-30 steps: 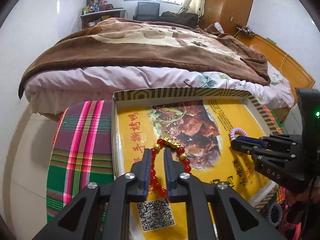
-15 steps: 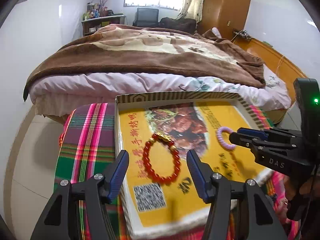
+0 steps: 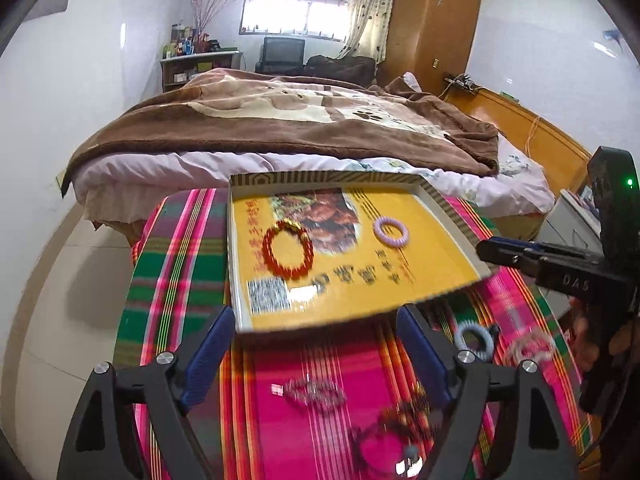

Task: Organize jewelry
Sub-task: 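Move the right tool to the black band and grasp it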

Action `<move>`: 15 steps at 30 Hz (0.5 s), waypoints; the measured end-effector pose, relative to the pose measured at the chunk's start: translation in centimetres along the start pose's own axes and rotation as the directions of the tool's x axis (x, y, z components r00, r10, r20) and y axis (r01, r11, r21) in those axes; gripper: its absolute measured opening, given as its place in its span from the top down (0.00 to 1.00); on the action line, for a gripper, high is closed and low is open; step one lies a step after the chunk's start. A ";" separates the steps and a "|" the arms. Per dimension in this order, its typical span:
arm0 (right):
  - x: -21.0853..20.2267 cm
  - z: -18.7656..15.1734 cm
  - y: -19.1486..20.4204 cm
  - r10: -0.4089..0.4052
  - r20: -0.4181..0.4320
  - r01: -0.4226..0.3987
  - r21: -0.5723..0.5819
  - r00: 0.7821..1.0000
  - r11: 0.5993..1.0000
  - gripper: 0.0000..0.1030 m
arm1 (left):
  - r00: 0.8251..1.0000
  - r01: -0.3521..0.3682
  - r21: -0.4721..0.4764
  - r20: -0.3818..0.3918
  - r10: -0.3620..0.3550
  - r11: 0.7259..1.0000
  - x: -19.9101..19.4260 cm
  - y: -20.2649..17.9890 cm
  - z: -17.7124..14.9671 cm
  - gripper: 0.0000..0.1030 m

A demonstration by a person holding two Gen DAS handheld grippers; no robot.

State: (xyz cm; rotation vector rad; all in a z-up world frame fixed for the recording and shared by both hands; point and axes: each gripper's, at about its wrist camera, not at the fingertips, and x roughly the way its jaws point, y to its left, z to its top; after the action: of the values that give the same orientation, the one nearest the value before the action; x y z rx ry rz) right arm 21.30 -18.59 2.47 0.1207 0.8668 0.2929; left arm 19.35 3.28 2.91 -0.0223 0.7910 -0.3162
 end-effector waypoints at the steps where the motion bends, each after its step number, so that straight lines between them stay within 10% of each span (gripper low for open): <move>1: -0.6 -0.6 -0.1 0.001 0.004 -0.001 -0.001 1.000 1.000 0.74 | 1.000 -0.004 0.006 0.003 0.004 1.000 -0.5 -0.3 -0.6 0.20; 15: -7.5 -10.9 -3.4 -0.079 0.021 0.078 0.014 0.997 0.997 0.52 | 0.996 0.077 0.015 0.038 -0.077 0.997 -5.1 -1.8 -7.3 0.15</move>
State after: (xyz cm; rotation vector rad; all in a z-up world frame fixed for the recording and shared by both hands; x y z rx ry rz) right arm 9.08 -24.28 0.22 0.1016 0.8496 0.2121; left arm 10.38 3.80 1.59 -0.0464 0.7510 -0.3927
